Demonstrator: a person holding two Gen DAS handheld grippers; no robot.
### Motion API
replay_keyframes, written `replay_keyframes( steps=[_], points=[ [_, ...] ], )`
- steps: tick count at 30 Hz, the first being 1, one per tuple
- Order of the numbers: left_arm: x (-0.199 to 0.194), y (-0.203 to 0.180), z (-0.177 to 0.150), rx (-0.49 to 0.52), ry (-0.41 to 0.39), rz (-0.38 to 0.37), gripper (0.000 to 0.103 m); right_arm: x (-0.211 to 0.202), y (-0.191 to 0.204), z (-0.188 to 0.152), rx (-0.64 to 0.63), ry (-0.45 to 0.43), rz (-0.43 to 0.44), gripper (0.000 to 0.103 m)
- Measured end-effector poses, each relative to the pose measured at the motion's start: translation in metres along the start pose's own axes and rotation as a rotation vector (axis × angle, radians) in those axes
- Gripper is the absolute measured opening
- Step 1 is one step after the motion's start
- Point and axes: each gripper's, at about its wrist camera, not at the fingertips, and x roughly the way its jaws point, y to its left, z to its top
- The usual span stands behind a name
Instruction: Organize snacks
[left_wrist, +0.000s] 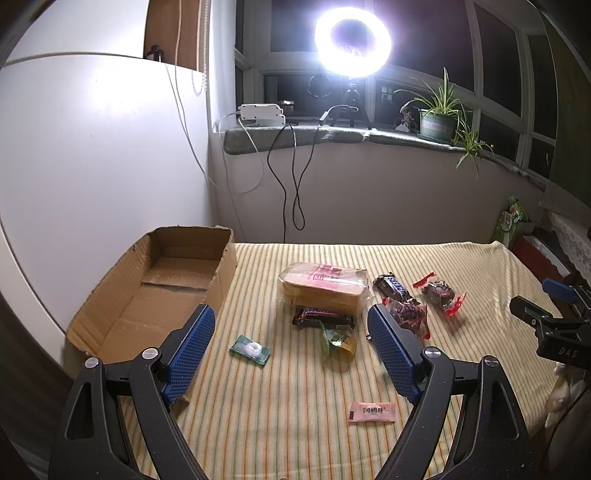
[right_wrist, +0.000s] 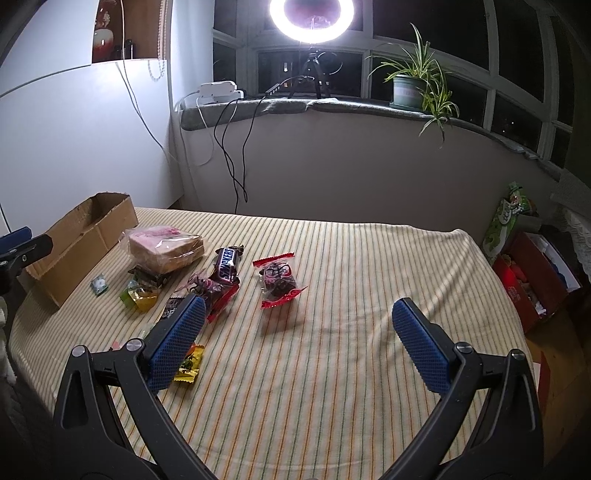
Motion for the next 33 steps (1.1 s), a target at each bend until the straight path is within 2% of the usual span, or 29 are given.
replay_keyframes(
  steps=[14,22,27,33],
  points=[
    [0.006,0.001,-0.006,-0.003,0.025,-0.021,0.085,0.010,0.006,-0.008,-0.010,0.041,0.066,0.097],
    [0.018,0.002,-0.028,-0.013,0.106,-0.070,0.084,0.029,0.019,-0.026,-0.047,0.148,0.174,0.077],
    [0.026,-0.004,-0.044,-0.014,0.168,-0.123,0.079,0.039,0.035,-0.034,-0.075,0.207,0.257,0.073],
    [0.036,-0.014,-0.061,-0.008,0.240,-0.182,0.070,0.053,0.060,-0.045,-0.125,0.264,0.321,0.063]
  ],
)
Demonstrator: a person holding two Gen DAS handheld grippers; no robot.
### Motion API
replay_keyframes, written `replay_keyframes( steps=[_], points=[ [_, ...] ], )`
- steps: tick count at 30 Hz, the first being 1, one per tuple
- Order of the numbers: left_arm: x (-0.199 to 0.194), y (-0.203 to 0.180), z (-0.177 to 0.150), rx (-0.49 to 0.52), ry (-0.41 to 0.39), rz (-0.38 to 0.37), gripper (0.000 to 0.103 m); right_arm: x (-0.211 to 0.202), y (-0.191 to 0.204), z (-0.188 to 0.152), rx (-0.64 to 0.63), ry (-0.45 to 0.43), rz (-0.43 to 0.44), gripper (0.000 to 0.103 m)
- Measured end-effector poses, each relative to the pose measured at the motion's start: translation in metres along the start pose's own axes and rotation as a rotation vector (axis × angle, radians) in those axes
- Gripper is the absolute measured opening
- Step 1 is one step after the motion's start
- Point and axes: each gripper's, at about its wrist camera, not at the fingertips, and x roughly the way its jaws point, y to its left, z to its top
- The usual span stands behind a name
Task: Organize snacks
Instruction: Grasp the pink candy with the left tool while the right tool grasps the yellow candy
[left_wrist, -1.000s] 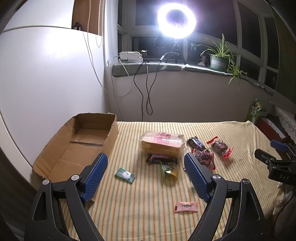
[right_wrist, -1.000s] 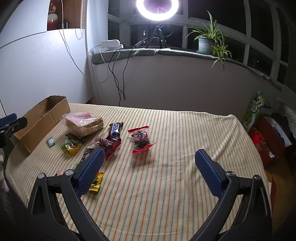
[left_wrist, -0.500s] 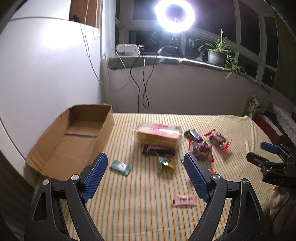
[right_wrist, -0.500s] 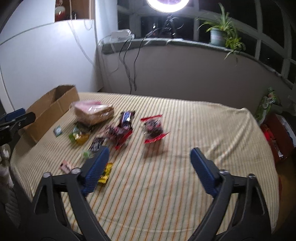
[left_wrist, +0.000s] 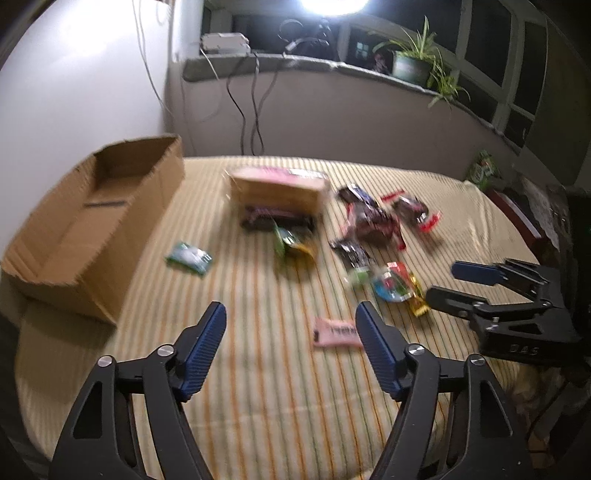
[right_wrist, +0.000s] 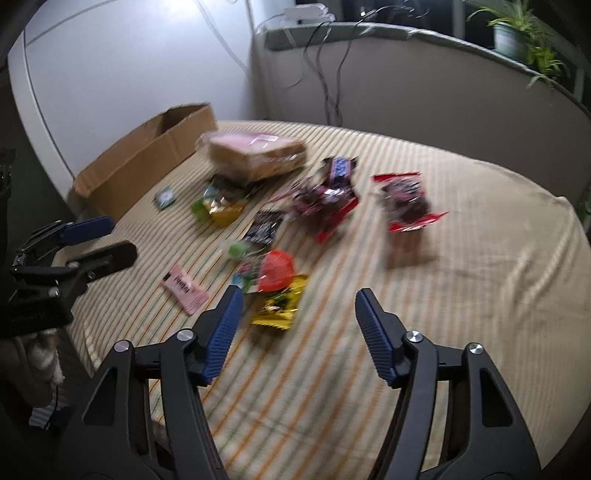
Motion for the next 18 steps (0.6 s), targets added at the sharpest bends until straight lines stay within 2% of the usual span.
replay_keyframes(
  steps=[9,18],
  points=[
    [0.018,-0.012,-0.009,0.032,0.055,-0.042,0.066,0.019,0.009,-0.001,-0.029,0.056,0.018,0.057],
    [0.035,-0.025,-0.011,0.096,0.076,-0.022,0.066,0.031,0.007,0.004,-0.039,0.079,0.012,0.052]
  ],
)
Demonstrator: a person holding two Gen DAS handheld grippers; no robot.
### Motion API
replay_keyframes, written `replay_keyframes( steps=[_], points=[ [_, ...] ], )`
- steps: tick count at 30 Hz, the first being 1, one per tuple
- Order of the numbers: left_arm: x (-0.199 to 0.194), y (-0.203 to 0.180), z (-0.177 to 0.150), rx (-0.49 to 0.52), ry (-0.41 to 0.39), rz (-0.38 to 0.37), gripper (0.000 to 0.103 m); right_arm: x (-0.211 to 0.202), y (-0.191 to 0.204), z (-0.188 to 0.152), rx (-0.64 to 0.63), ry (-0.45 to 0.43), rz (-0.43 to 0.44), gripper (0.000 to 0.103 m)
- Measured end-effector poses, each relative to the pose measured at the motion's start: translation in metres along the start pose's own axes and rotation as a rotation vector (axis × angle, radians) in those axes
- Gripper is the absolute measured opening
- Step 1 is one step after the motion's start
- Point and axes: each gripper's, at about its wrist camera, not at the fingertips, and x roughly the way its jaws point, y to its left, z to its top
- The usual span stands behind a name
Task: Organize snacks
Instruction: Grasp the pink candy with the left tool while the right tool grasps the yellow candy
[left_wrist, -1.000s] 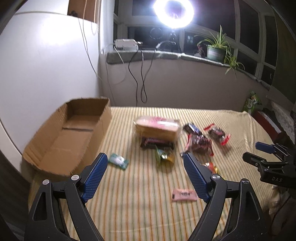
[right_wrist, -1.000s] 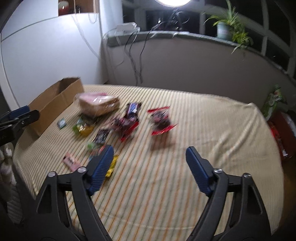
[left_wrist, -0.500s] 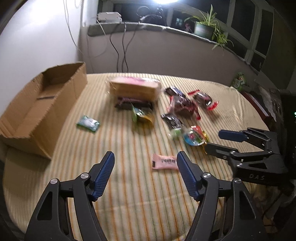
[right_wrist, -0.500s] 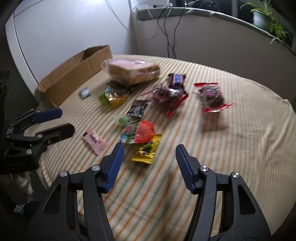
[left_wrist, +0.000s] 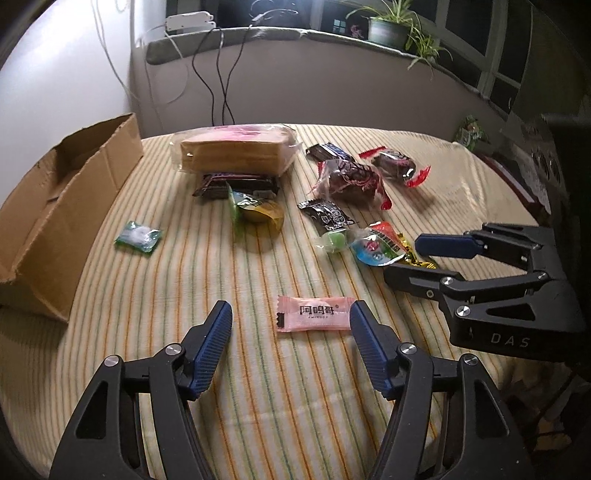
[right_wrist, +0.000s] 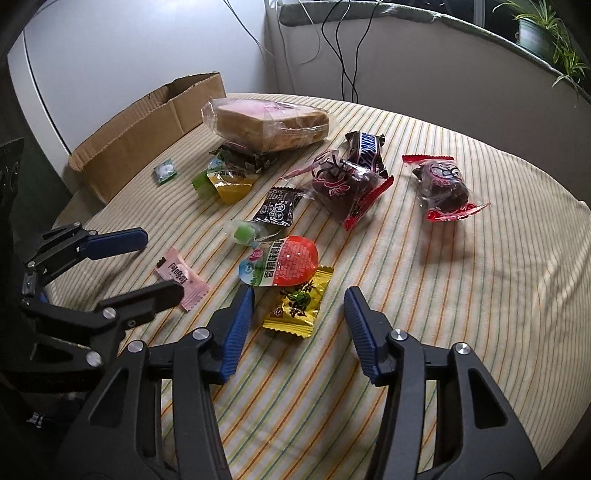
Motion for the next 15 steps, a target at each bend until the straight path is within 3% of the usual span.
replay_keyframes(
  steps=[10,15],
  points=[
    [0.010,-0.011,-0.001,0.073,-0.011,0.043,0.065,0.002,-0.009,0.003,-0.004,0.009,-0.031,0.026],
    [0.010,-0.017,-0.003,0.104,-0.037,0.037,0.049,0.000,-0.012,0.002,0.008,0.006,-0.024,0.025]
  ],
)
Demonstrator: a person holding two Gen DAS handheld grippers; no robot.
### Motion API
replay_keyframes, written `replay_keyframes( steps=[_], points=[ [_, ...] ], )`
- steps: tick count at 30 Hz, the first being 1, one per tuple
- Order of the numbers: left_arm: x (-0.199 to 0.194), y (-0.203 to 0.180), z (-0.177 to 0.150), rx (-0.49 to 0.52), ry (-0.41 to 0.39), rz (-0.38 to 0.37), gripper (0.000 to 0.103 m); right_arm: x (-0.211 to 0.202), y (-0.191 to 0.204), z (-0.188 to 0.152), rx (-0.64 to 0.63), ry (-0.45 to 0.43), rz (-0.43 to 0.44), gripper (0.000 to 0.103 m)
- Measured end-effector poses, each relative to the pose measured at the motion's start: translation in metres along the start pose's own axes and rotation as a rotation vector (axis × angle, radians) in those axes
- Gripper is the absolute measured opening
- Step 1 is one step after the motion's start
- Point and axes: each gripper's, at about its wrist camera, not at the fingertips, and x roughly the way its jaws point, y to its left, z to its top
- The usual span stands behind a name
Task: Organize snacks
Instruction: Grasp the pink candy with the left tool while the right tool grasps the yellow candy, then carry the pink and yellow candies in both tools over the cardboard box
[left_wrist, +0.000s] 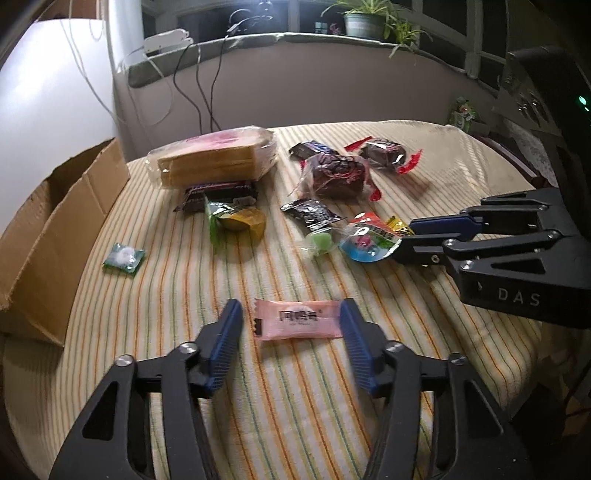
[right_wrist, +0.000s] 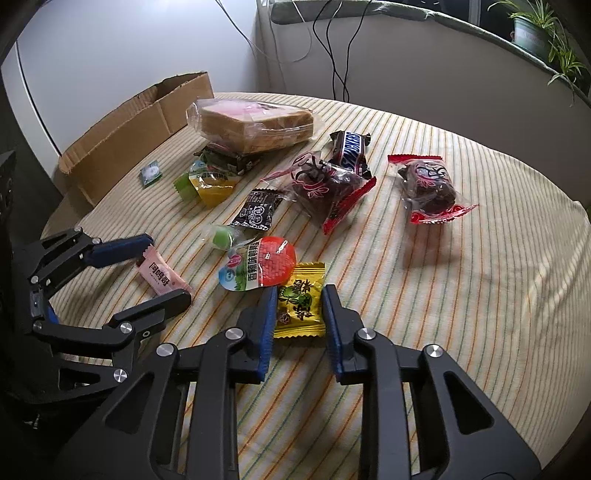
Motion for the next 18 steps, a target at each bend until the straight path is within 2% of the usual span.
replay_keyframes(
  steps=[2,5,12,18],
  points=[
    [-0.001,-0.001,0.000,0.003,-0.004,-0.007,0.040,-0.001,-0.001,-0.001,0.006,-0.002,0.003,0.025],
    [-0.002,0.001,0.000,-0.014,-0.007,-0.020,0.035,-0.002,-0.003,-0.002,0.018,-0.006,0.007,0.025],
    [-0.006,0.019,-0.001,-0.120,-0.006,-0.098,0.033,-0.009,-0.009,-0.006,0.045,-0.019,0.007,0.025],
    [-0.012,0.023,-0.001,-0.151,-0.020,-0.106,0.033,-0.016,-0.013,-0.007,0.061,-0.038,0.004,0.025]
  ],
)
